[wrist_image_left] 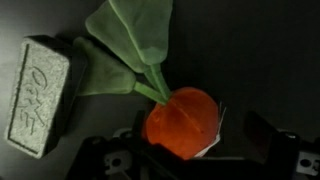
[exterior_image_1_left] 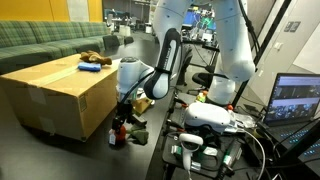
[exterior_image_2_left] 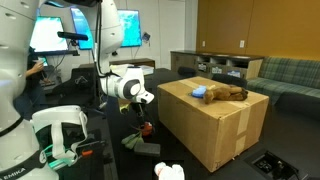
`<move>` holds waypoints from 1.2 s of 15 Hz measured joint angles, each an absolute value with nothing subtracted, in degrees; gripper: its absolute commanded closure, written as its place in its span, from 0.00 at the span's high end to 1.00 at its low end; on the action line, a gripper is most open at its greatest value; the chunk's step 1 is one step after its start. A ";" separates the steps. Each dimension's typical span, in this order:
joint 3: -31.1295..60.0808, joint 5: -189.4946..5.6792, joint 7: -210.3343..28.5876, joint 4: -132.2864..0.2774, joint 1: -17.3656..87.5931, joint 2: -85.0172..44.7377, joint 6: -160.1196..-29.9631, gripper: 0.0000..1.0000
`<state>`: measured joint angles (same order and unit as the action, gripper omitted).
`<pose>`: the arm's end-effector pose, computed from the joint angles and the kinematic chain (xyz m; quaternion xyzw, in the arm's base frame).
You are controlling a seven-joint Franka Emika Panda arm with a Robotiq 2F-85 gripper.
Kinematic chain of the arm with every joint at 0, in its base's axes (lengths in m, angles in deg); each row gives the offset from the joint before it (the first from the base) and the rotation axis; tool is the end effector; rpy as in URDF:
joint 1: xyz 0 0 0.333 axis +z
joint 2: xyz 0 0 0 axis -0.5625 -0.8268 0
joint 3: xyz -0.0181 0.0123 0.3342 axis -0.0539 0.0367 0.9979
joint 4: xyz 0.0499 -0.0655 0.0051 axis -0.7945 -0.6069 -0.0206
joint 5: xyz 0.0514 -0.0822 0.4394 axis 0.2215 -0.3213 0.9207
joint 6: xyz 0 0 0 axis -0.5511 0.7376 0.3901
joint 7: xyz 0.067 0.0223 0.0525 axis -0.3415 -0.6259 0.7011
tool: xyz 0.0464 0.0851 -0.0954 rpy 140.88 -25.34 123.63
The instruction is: Put the objects on the surface on the box and the objects on the box on the counter top
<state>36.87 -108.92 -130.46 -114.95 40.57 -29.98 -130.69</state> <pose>0.4304 0.2475 0.0654 -0.9983 0.0169 -0.0178 0.0528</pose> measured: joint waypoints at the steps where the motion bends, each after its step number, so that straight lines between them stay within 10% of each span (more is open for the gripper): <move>1: 37.38 -104.54 -126.42 -114.67 41.23 -30.81 -130.64 1.00; 14: 26.90 -85.98 -108.52 -107.82 51.46 -36.32 -130.66 1.00; 15: 24.75 -85.98 -108.52 -107.25 53.10 -36.97 -130.66 0.77; 18: 20.02 -85.98 -108.54 -105.38 56.76 -39.73 -130.67 0.58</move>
